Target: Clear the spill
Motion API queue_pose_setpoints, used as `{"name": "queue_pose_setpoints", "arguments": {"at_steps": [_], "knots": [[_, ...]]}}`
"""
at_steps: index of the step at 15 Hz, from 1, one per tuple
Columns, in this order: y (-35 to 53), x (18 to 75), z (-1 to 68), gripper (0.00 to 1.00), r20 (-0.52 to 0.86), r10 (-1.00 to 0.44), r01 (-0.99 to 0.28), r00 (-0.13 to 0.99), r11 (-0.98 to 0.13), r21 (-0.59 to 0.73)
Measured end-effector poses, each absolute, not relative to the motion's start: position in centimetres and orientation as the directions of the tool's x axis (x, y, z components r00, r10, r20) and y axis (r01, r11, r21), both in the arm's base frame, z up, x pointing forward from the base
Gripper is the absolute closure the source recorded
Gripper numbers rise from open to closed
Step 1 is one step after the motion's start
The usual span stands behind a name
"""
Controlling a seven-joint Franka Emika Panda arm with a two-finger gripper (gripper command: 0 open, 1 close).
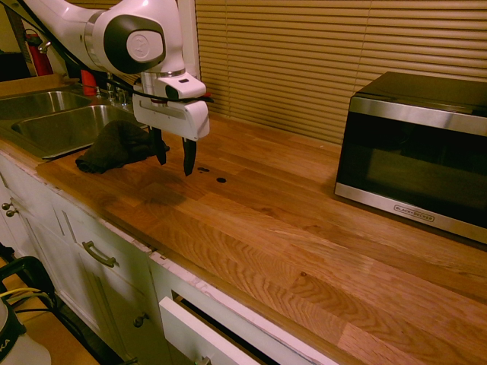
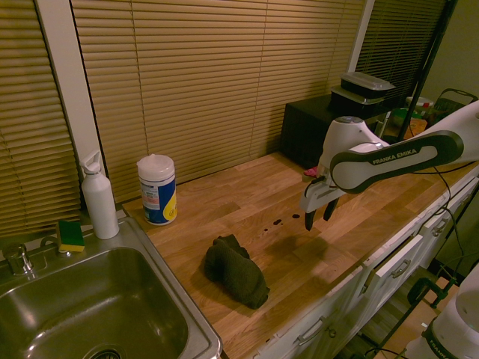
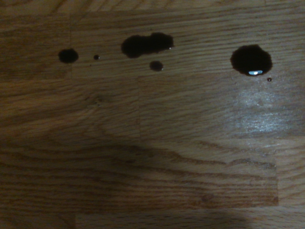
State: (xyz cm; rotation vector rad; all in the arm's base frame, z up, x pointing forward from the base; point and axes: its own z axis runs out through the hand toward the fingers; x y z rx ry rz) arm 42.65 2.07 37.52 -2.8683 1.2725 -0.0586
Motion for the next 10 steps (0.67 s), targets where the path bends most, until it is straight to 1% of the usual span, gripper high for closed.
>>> {"name": "queue_pose_setpoints", "arguments": {"at_steps": [3, 6, 10], "knots": [[2.3, 42.7, 37.6, 0.0, 0.035, -0.737, -0.737, 0.675, -0.676, -0.017], [3.7, 43.8, 39.5, 0.0, 0.054, -0.72, -0.718, 0.692, -0.694, -0.047], [8.3, 44.8, 42.0, 0.0, 0.063, -0.68, -0.673, 0.731, -0.733, -0.103]]}}
